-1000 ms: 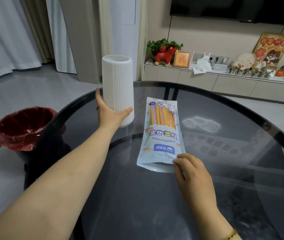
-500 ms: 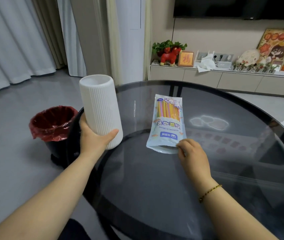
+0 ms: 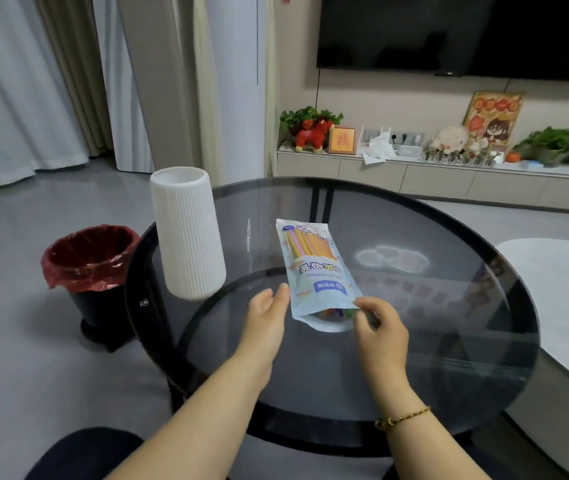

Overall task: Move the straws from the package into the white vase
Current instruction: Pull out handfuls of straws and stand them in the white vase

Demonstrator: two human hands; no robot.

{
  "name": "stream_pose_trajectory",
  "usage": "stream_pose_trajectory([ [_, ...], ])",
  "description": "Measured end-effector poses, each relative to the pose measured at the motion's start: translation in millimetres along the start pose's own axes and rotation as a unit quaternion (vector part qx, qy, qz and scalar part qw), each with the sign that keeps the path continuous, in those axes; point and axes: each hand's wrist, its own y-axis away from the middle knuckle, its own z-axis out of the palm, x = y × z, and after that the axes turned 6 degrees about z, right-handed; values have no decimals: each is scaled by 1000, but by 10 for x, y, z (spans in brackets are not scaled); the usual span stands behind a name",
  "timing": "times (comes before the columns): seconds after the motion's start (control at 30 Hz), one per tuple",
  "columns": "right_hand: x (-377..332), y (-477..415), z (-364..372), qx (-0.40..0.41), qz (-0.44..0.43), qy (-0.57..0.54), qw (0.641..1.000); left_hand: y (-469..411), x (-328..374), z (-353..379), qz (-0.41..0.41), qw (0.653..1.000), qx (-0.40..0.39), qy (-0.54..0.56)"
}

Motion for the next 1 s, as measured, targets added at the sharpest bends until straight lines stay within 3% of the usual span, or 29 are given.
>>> stream_pose_trajectory([
  [0.1, -7, 4, -63, -6, -6, -43, 999, -223, 36, 210, -102, 976, -117, 152],
  [0.23, -16, -51, -112, -26, 7, -96, 995, -513, -51, 339, -164, 943, -120, 262],
  [0.4, 20, -171, -143, -48, 32, -143, 988, -659, -217, 502, -168, 909, -147, 353],
  [0.67, -15, -214, -36, -61, 99, -222, 968, -772, -84, 601, -144, 948, -143, 245],
  [0.73, -56, -185, 36, -59, 209, -327, 920, -791, -37, 611, -88, 965, -93, 227],
  [0.8, -120, -167, 77, -88, 302, -478, 820, -770, 23, 594, -16, 979, -43, 197],
  [0.87, -149, -174, 90, -106, 346, -551, 752, -731, 69, 587, 32, 986, -26, 161],
  [1.0, -128, -192, 105, -93, 390, -545, 736, -648, 85, 624, 90, 990, -13, 110],
])
